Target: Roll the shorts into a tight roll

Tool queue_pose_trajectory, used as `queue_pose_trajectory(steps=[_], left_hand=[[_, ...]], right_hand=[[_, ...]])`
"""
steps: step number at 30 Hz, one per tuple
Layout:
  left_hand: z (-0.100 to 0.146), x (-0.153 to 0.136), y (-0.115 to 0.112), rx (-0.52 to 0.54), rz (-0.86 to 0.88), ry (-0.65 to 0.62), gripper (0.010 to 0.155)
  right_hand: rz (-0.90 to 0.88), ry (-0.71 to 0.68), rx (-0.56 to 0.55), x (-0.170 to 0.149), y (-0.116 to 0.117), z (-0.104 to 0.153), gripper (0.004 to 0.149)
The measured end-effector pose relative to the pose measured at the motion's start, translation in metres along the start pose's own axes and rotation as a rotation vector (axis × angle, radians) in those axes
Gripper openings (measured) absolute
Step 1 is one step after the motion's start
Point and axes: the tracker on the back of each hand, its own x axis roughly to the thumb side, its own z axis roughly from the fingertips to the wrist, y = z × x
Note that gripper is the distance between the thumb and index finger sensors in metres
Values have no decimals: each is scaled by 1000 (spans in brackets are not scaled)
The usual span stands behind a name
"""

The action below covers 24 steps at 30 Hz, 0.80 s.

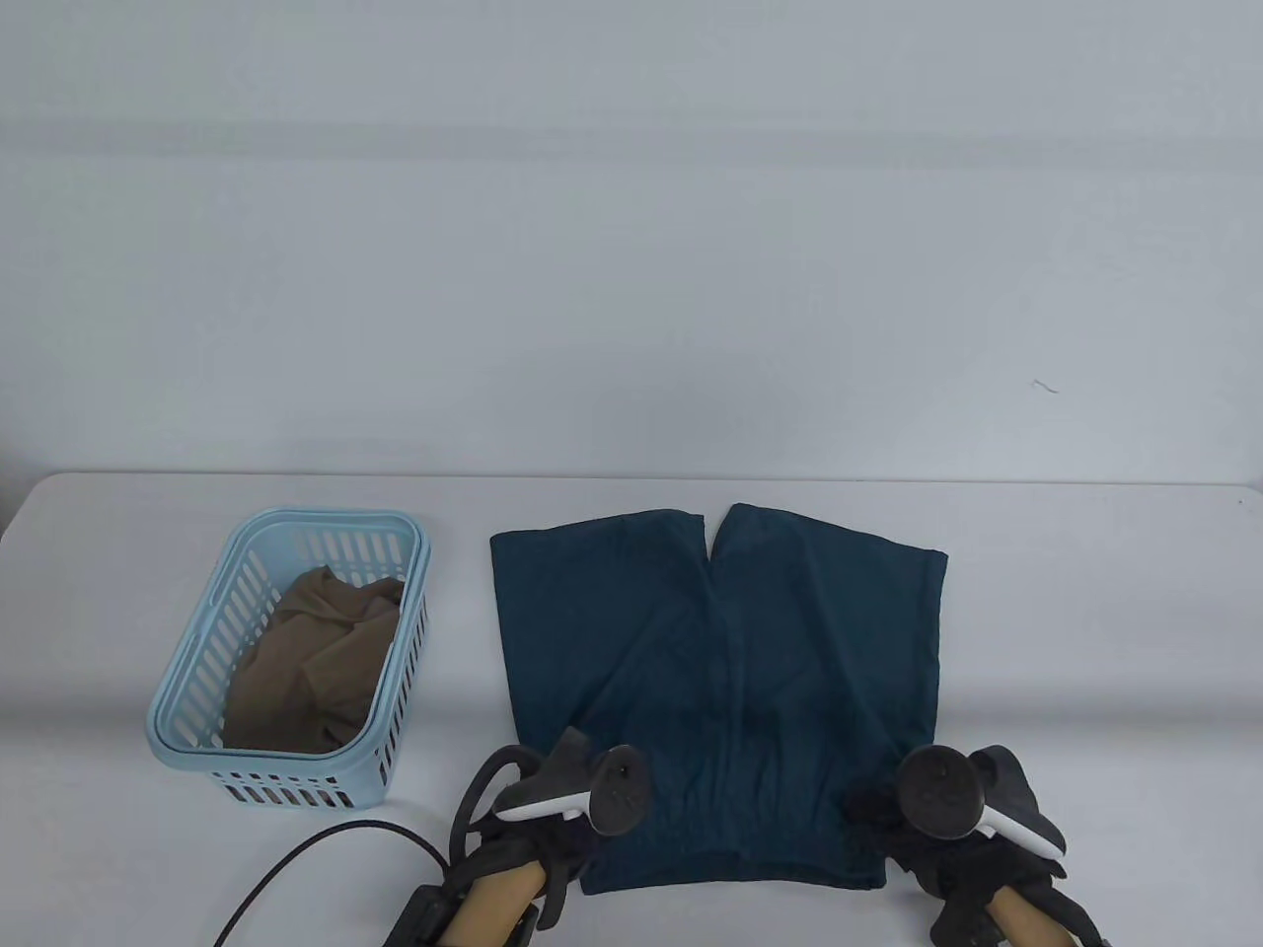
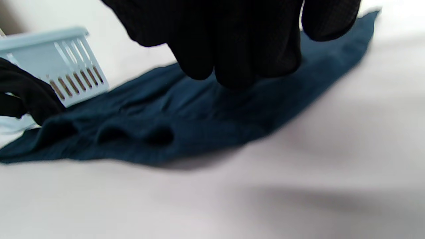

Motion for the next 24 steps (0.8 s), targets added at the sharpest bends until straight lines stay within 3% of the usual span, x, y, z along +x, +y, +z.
queue_pose_trajectory(steps=[3,6,11,15,19,24], left_hand=[[-8,-2,15,89,14,13,44],[-26,-1,30,70,42,19,46],[-75,8,61,100,57,29,50],[-117,18,76,76,121,32,51],[-154,28,80,-11,88,69,52],[-180,29,71,-52,168,113,56]], right_hand=[[-51,-18,-31,10,-6,-1,49],[-113,-38,37,27,-3,-6,53],[-84,-88,162,65,12,-22,59],[-77,-140,154,87,23,-33,58],[-55,-150,200,100,34,-43,59],[-25,-126,247,105,47,-49,62]])
